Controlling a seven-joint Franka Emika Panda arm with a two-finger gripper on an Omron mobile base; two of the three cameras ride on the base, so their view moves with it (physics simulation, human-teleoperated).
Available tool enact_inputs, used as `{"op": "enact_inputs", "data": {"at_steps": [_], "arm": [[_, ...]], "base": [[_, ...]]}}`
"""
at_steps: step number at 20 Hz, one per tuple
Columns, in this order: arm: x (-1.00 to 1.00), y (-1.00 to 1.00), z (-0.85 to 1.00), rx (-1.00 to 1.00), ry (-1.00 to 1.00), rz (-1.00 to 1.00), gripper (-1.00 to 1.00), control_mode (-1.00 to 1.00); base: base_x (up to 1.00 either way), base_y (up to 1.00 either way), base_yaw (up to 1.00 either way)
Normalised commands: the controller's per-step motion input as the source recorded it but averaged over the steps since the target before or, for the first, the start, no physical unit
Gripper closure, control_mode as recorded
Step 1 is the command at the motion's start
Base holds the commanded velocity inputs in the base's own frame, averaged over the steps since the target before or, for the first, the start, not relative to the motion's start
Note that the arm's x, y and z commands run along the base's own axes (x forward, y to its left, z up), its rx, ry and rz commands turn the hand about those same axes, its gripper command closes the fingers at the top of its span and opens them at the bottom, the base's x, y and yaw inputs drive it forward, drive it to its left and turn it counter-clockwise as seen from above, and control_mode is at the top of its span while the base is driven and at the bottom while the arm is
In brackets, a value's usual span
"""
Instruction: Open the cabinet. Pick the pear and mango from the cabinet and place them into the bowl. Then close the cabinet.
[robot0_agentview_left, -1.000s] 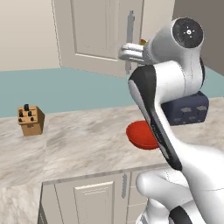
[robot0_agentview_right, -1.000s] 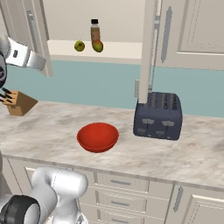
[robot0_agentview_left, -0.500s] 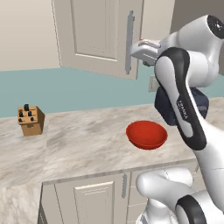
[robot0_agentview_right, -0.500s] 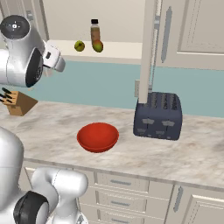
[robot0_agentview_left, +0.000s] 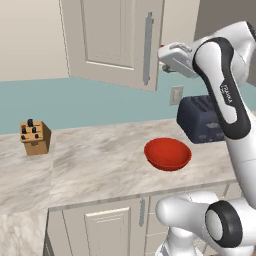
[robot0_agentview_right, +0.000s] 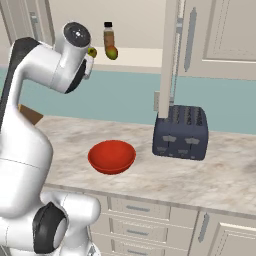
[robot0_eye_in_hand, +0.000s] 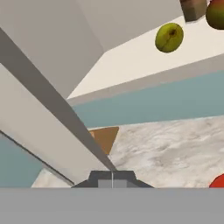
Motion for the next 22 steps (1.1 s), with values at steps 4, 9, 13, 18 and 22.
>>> {"op": "enact_inputs", "data": {"at_steps": [4, 9, 13, 18, 22], "arm": [[0.43, 0.00, -0.11, 0.00, 0.00, 0.21, 1.00, -1.00], [0.38, 0.00, -0.02, 0.01, -0.04, 0.19, 1.00, -1.00], [0.33, 0.00, -0.03, 0.02, -0.07, 0.17, 1.00, -1.00], [0.31, 0.00, -0.06, 0.03, -0.02, 0.16, 1.00, -1.00], [0.04, 0.11, -0.06, 0.04, 0.00, 0.17, 1.00, -1.00]], "base": [[0.00, 0.00, 0.00], [0.00, 0.00, 0.00], [0.00, 0.00, 0.00], [0.00, 0.00, 0.00], [0.00, 0.00, 0.00]]}}
